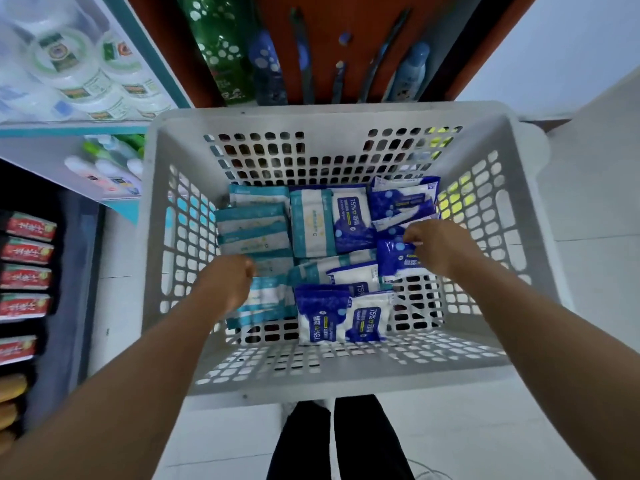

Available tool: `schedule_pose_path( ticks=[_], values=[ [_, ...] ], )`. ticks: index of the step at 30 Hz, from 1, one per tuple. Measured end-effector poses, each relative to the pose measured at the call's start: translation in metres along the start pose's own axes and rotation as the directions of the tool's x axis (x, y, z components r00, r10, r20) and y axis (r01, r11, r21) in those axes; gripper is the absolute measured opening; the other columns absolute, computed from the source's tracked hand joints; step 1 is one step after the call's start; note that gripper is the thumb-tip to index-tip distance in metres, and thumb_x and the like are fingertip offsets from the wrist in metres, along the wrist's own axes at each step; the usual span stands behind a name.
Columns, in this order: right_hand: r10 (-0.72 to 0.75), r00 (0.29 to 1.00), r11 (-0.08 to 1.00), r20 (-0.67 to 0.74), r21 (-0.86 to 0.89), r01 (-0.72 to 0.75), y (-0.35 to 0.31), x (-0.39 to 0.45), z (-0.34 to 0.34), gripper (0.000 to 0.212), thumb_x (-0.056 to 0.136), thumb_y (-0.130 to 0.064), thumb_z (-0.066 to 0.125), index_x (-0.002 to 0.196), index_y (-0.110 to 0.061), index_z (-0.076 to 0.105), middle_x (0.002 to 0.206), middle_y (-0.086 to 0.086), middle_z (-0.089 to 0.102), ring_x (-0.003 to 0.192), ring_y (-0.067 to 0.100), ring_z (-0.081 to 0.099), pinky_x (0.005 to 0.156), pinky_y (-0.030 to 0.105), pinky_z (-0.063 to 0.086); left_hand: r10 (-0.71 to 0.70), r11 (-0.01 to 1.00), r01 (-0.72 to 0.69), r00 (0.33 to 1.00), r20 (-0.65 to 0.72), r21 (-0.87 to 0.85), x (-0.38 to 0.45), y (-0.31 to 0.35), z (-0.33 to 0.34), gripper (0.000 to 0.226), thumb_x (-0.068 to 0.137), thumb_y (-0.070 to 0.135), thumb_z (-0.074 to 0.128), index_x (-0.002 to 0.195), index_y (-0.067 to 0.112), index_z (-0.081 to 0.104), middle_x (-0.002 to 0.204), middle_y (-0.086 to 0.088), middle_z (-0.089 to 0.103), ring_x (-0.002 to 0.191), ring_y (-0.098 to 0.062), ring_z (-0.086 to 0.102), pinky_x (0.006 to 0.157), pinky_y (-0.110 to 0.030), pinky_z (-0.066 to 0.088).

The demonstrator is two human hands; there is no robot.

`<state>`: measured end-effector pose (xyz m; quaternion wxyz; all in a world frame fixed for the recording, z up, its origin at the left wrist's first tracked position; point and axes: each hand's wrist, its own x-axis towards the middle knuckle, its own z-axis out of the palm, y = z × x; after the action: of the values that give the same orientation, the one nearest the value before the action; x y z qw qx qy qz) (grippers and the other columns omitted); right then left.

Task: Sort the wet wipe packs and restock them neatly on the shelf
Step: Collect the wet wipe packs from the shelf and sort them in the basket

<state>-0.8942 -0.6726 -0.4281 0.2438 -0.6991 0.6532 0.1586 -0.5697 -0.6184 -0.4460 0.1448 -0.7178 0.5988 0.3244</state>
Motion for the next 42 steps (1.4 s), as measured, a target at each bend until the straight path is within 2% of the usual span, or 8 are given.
schedule_pose_path(
  ticks=[4, 8, 14, 21, 26, 29, 38, 42],
  values=[
    [-0.025, 0.99, 0.991, 0.136, -0.128, 0.042, 0.007, 0.0, 0.011, 0.043, 0.085, -0.003, 0.055, 0.121, -0.024, 0.063, 0.125, 0.004, 0.06, 0.109, 0.025, 0.057, 0.089, 0.031, 0.049, 0.002, 1.0, -0.003, 0.999, 0.052, 0.025, -0.003, 0.012, 0.011, 0.025, 0.095, 0.008, 0.046, 0.111, 0.011, 0.065, 0.119, -0.011, 0.062, 0.104, -0.026, 0.058, 0.084, -0.031, 0.046],
    [-0.049, 0.989, 0.996, 0.137, 0.083, 0.037, 0.007, 0.001, 0.013, 0.041, 0.092, -0.012, 0.055, 0.131, -0.021, 0.056, 0.141, 0.003, 0.05, 0.121, 0.023, 0.051, 0.094, 0.03, 0.043, 0.094, 0.985, -0.09, 0.995, 0.022, -0.148, -0.011, 0.029, 0.01, 0.032, 0.097, 0.017, 0.049, 0.128, 0.014, 0.059, 0.133, -0.008, 0.057, 0.121, -0.024, 0.052, 0.099, -0.031, 0.039],
    [-0.164, 0.966, 0.908, 0.201, 0.413, 0.068, -0.023, -0.014, 0.005, 0.019, 0.082, -0.024, 0.072, 0.097, -0.022, 0.059, 0.099, -0.003, 0.062, 0.085, 0.013, 0.056, 0.075, 0.026, 0.045, 0.193, 0.91, -0.167, 0.981, 0.033, -0.379, -0.026, 0.058, 0.013, 0.029, 0.083, 0.031, 0.072, 0.107, 0.019, 0.063, 0.098, 0.003, 0.062, 0.087, -0.013, 0.057, 0.071, -0.022, 0.043],
    [-0.113, 0.956, 0.956, 0.27, 0.293, 0.03, -0.039, -0.034, 0.007, 0.035, 0.077, -0.021, 0.076, 0.097, -0.014, 0.048, 0.092, 0.005, 0.062, 0.082, 0.021, 0.058, 0.068, 0.032, 0.046, 0.192, 0.949, -0.17, 0.98, 0.057, -0.265, -0.027, 0.063, 0.024, 0.021, 0.078, 0.013, 0.072, 0.092, 0.022, 0.06, 0.098, -0.001, 0.062, 0.085, -0.014, 0.056, 0.062, -0.018, 0.036],
    [-0.19, 0.922, 0.981, 0.336, 0.094, 0.168, -0.045, -0.042, 0.017, 0.026, 0.08, -0.014, 0.07, 0.104, -0.012, 0.06, 0.102, 0.003, 0.062, 0.09, 0.019, 0.055, 0.071, 0.024, 0.041, 0.219, 0.962, -0.194, 0.968, 0.12, -0.191, -0.03, 0.067, 0.028, 0.031, 0.083, 0.013, 0.068, 0.113, 0.016, 0.062, 0.11, -0.002, 0.063, 0.092, -0.014, 0.054, 0.077, -0.022, 0.041],
    [-0.219, 0.928, 0.976, 0.3, 0.069, 0.208, -0.044, -0.04, 0.019, 0.015, 0.084, -0.014, 0.065, 0.099, -0.015, 0.068, 0.101, 0.001, 0.065, 0.088, 0.015, 0.056, 0.072, 0.021, 0.038, 0.224, 0.961, -0.204, 0.97, 0.095, -0.186, -0.03, 0.066, 0.029, 0.024, 0.086, 0.013, 0.066, 0.11, 0.014, 0.064, 0.11, -0.003, 0.063, 0.093, -0.015, 0.054, 0.076, -0.022, 0.04],
    [-0.171, 0.969, 0.912, 0.176, 0.401, 0.088, -0.035, -0.041, 0.008, 0.007, 0.092, -0.015, 0.059, 0.096, -0.02, 0.061, 0.085, -0.007, 0.06, 0.073, 0.01, 0.055, 0.063, 0.021, 0.042, 0.206, 0.925, -0.175, 0.977, 0.058, -0.336, -0.029, 0.055, 0.019, 0.01, 0.089, 0.011, 0.061, 0.097, 0.018, 0.059, 0.094, 0.002, 0.056, 0.083, -0.014, 0.052, 0.069, -0.024, 0.036],
    [-0.206, 0.972, 0.951, 0.116, 0.26, 0.17, -0.026, -0.036, -0.003, 0.013, 0.093, -0.014, 0.056, 0.103, -0.017, 0.064, 0.098, -0.001, 0.063, 0.081, 0.016, 0.056, 0.069, 0.025, 0.042, 0.203, 0.942, -0.18, 0.978, 0.053, -0.284, -0.027, 0.058, 0.019, 0.016, 0.091, 0.013, 0.059, 0.107, 0.014, 0.06, 0.102, -0.002, 0.059, 0.088, -0.015, 0.052, 0.073, -0.026, 0.037]
  ],
)
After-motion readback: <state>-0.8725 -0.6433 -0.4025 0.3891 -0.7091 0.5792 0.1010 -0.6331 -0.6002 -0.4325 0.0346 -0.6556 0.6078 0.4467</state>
